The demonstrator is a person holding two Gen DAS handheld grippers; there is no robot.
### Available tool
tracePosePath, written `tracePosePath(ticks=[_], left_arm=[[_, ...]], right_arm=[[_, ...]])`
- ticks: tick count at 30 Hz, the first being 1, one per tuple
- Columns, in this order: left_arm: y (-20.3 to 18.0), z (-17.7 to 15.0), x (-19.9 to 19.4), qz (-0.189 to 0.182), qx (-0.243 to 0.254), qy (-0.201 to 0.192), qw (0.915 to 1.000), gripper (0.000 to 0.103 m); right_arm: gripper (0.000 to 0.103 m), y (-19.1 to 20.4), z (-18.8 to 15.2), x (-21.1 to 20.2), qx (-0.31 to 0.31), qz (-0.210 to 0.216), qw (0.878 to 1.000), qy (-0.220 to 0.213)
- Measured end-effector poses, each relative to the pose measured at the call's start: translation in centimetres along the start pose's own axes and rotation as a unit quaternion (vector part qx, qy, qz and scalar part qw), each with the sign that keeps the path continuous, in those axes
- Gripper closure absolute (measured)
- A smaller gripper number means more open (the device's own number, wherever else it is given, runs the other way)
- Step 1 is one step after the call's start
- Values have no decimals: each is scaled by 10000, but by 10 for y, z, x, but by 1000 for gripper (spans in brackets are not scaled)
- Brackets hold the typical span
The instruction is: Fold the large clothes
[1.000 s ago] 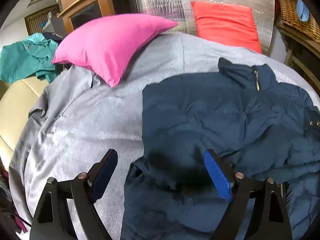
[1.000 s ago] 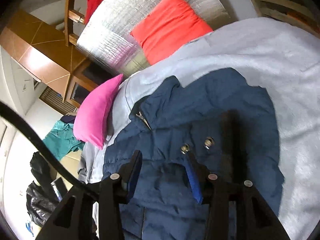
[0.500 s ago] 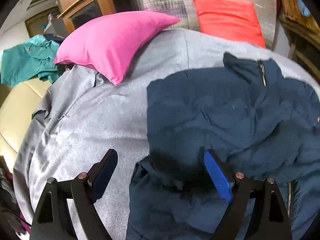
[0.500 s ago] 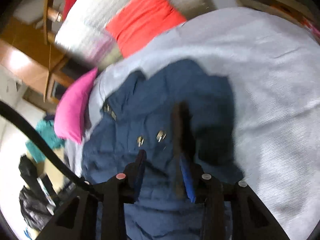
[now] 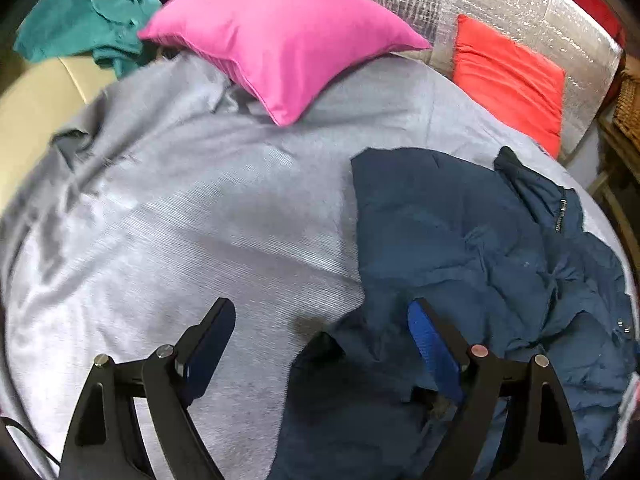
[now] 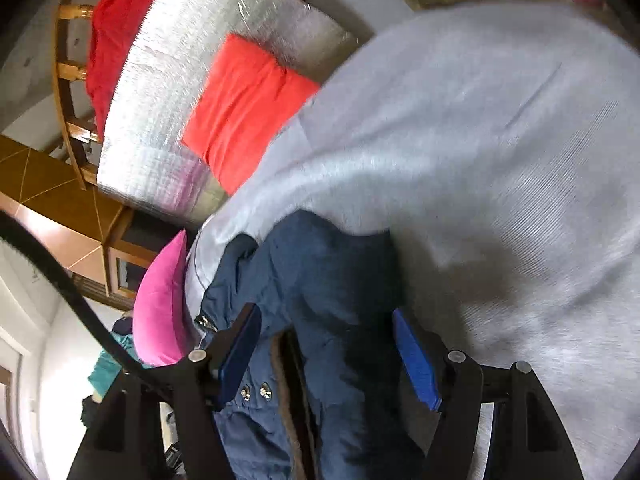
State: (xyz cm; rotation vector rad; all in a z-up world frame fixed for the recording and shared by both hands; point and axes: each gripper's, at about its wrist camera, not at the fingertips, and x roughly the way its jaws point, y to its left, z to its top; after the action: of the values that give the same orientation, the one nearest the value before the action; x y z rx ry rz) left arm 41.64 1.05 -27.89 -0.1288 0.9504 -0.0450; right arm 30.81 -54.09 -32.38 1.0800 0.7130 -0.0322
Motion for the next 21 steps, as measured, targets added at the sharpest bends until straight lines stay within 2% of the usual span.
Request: tracePosePath(ticks=[4, 6, 7, 9, 10, 11, 12, 15, 18, 20, 21], left_arm=[[2, 1, 5, -481, -177, 108, 9986, 15], [2, 1, 7, -755, -299, 179, 9965, 15], [2, 1, 9, -926, -373, 245, 9947, 15], [0, -1, 12, -1085, -469, 327, 9924, 15], [0, -1, 14, -1130, -547, 342, 9915, 17], [0, -2, 15, -1175, -601, 339, 9907, 29], [-1, -2, 15, -1229, -614, 345, 9899, 34], [-5, -3, 10, -1095, -488, 212, 9926, 41], [-6, -2, 15, -1008, -481, 270, 9934, 40], [-3, -3, 19, -960, -613, 380, 9928, 31], [0, -4, 18, -972, -648, 398, 9924, 31]], right_arm=[[31, -4, -4, 15, -131, -223, 9996, 94], [42, 2, -7, 19, -285, -183, 9993, 155], [55, 6, -9, 24, -383, -255, 9987, 224], [64, 14, -13, 22, -535, -356, 9978, 147], [69, 17, -14, 20, -571, -329, 9977, 127], [71, 26, -16, 16, -638, -285, 9975, 77], [72, 33, -17, 12, -738, -266, 9969, -2], [73, 53, -25, -2, -1195, -202, 9922, -290], [73, 49, -27, 4, -1251, -533, 9903, -281], [72, 29, -24, 19, -907, -818, 9925, -57], [69, 21, -22, 21, -683, -741, 9949, 32]])
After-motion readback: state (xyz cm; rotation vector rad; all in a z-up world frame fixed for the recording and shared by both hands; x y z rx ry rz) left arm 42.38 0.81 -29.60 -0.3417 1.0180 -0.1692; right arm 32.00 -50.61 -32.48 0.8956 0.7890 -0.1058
